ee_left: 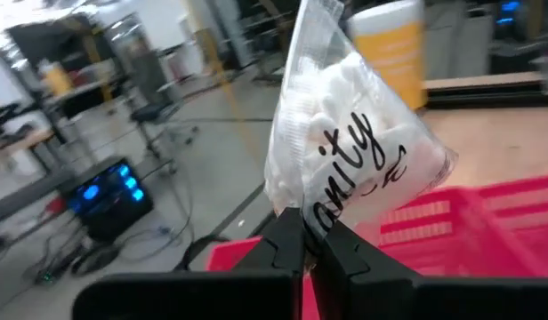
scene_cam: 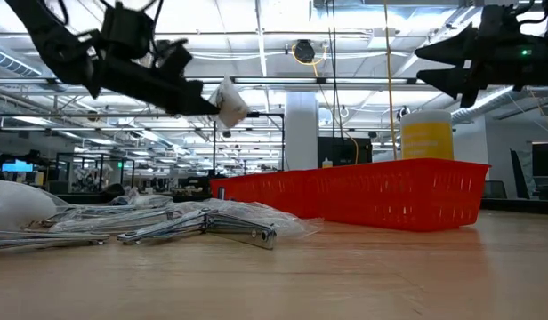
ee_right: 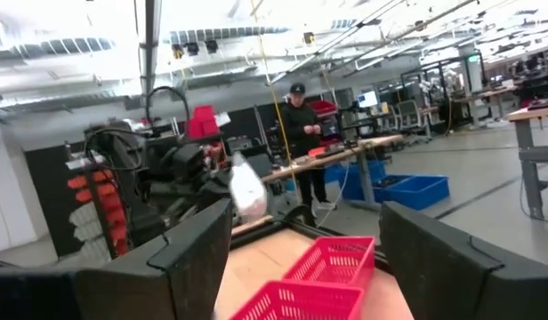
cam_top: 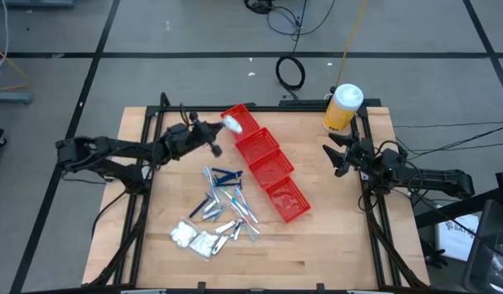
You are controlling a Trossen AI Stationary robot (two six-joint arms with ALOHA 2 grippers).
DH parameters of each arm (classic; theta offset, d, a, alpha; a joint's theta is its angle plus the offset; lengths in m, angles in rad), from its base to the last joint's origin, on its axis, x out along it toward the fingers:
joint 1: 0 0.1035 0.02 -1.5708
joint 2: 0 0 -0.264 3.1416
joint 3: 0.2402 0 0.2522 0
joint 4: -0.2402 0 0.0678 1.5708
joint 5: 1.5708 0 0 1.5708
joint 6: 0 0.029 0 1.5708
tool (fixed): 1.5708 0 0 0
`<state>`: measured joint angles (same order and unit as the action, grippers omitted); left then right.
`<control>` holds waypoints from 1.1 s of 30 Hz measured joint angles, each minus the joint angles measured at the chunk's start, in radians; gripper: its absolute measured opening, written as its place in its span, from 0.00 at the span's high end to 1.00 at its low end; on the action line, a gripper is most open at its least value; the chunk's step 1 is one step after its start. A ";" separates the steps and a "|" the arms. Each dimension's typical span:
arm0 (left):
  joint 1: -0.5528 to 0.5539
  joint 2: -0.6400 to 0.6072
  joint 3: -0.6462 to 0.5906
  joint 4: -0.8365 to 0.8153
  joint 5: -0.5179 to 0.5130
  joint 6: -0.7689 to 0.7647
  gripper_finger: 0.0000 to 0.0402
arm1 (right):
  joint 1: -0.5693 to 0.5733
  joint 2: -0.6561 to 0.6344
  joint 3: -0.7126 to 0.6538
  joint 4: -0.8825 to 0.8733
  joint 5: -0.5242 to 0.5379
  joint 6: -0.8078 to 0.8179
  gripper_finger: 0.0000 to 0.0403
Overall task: Pick & Place Travel size toiletries
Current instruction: Put the top white cotton pack into the top red bin
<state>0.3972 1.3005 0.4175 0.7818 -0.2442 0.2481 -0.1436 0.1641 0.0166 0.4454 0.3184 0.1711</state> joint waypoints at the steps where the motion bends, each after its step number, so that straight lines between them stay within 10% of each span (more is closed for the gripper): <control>1: 0.026 0.028 0.000 0.024 0.023 -0.006 1.00 | 0.000 0.004 0.000 0.000 0.000 0.000 0.33; 12: 0.143 0.363 0.200 0.093 0.199 -0.049 0.97 | 0.000 0.015 0.000 0.000 -0.004 0.000 0.33; 33: 0.142 0.342 0.284 -0.235 0.104 -0.195 0.95 | 0.000 0.015 0.000 -0.001 -0.005 0.000 0.34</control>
<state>0.5392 1.6424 0.7013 0.5467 -0.1400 0.0536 -0.1440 0.1791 0.0162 0.4446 0.3130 0.1715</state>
